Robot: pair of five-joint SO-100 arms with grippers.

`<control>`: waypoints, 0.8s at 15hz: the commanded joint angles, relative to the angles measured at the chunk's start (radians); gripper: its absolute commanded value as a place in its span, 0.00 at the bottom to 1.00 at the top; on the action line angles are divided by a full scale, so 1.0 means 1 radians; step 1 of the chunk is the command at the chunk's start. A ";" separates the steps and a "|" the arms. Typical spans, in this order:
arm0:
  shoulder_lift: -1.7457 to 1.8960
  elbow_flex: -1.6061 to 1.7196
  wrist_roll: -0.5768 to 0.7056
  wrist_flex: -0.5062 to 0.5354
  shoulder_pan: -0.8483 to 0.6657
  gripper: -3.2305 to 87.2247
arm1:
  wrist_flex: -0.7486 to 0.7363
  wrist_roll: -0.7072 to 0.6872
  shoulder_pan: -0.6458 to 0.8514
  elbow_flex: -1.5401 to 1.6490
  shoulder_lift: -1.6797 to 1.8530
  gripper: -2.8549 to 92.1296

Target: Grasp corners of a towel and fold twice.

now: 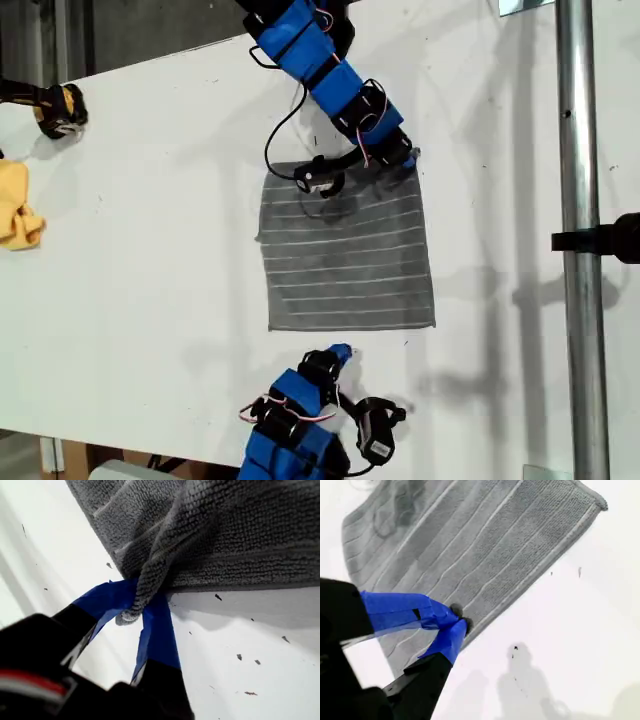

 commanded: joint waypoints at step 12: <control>-0.561 -0.643 0.081 0.051 0.107 0.32 | -0.012 -0.012 -0.008 -0.011 0.026 0.03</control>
